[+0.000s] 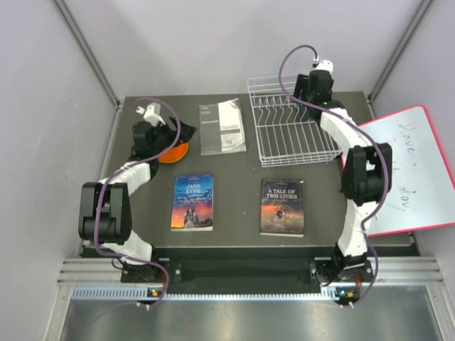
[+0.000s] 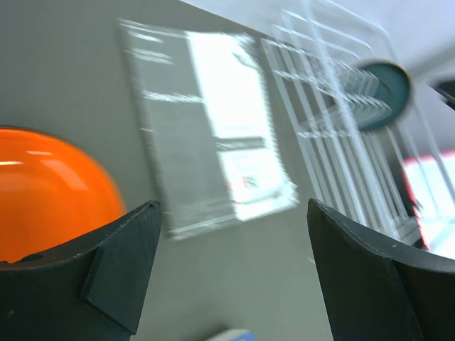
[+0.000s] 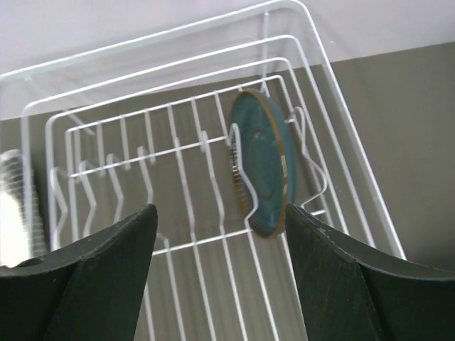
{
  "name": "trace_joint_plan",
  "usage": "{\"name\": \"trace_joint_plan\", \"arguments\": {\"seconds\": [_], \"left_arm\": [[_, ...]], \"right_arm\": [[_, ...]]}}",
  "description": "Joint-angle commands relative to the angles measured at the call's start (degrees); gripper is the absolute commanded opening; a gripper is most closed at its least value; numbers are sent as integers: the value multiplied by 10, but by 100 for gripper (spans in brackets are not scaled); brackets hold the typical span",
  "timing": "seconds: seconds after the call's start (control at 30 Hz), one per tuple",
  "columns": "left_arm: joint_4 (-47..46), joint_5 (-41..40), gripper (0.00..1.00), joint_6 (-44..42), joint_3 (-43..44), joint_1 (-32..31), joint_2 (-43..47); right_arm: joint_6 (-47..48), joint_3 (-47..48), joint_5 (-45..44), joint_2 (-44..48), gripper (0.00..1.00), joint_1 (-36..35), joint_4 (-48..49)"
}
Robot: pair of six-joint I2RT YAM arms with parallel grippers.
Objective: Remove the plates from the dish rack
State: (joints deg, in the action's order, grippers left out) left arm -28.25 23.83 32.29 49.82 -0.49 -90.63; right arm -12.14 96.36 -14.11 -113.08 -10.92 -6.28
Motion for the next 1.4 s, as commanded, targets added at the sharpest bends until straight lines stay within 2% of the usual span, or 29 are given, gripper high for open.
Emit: {"name": "trace_joint_plan", "arguments": {"seconds": [0.0, 0.1, 0.43, 0.53, 0.73, 0.77, 0.97, 1.17, 1.37], "left_arm": [[-44, 45, 87, 14, 27, -38, -3], [-50, 54, 87, 11, 32, -58, -11], [-51, 58, 87, 7, 38, -91, -29], [-51, 59, 86, 5, 39, -96, -33], [-51, 55, 86, 1, 38, -101, -42], [-51, 55, 86, 1, 38, -101, -45], [-50, 54, 86, -3, 40, -101, -49], [-53, 57, 86, -2, 43, -101, -60], [-42, 53, 86, -9, 51, -101, -66]], "right_arm": [[24, 73, -12, -44, 73, 22, -35], [23, 127, -22, -82, 73, 29, -78], [19, 157, 17, -150, 69, 53, -58], [21, 165, 23, -165, 65, 55, -51], [25, 173, 33, -188, 44, 55, -47], [26, 171, 33, -188, 33, 56, -44], [29, 143, 22, -175, 1, 55, -19], [33, 91, -33, -138, 0, 41, 40], [75, 7, -200, -57, 0, 1, 137]]}}
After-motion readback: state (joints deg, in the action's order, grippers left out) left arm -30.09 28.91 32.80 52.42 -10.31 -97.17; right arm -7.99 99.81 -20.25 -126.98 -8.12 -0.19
